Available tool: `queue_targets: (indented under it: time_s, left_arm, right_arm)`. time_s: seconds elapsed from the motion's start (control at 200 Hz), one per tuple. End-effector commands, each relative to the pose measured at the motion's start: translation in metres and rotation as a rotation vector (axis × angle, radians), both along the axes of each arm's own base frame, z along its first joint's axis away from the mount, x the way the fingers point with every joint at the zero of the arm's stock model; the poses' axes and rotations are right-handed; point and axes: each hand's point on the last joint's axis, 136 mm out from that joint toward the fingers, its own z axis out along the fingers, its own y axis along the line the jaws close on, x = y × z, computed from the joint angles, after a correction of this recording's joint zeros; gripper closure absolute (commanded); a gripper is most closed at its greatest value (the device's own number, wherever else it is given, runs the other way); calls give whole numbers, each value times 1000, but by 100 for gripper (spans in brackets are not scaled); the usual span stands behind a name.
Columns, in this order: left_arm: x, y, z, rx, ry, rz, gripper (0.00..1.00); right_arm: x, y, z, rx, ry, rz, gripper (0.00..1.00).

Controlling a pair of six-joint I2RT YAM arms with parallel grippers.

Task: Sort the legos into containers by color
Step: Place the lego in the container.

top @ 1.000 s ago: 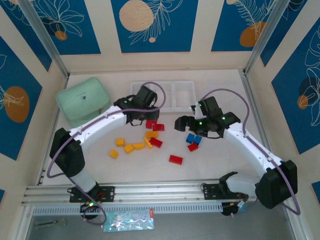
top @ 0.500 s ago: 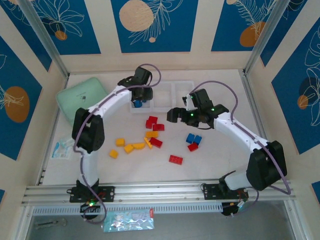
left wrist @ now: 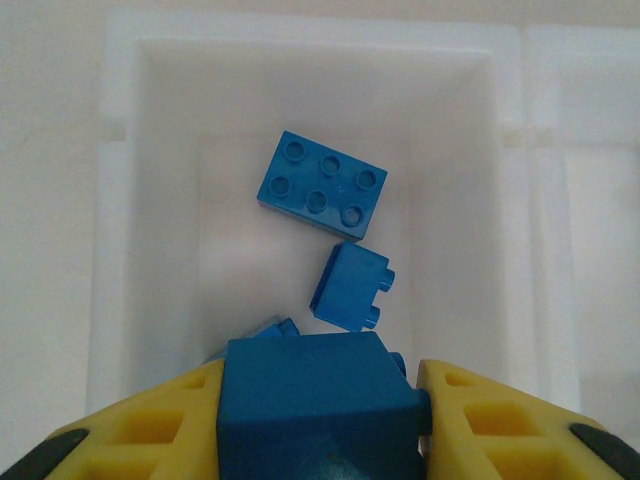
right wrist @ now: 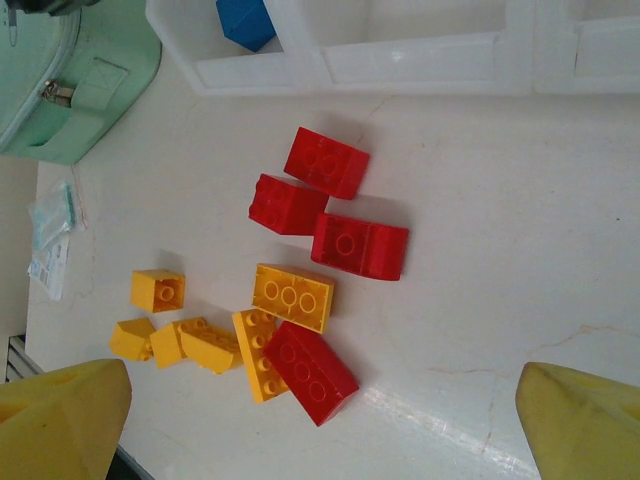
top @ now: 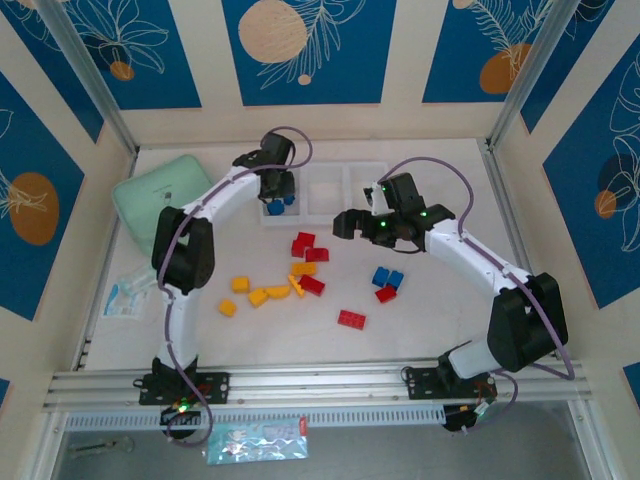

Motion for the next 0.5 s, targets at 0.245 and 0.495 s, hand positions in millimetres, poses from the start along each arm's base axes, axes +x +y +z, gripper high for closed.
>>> queue_targets:
  time_s: [0.245, 0.495]
  left_arm:
    - [3, 9, 21, 11, -40, 11, 46]
    - [-5, 9, 47, -16, -65, 1, 39]
  right_arm:
    - [6, 1, 14, 31, -34, 20, 1]
    - [2, -6, 17, 45, -25, 10, 1]
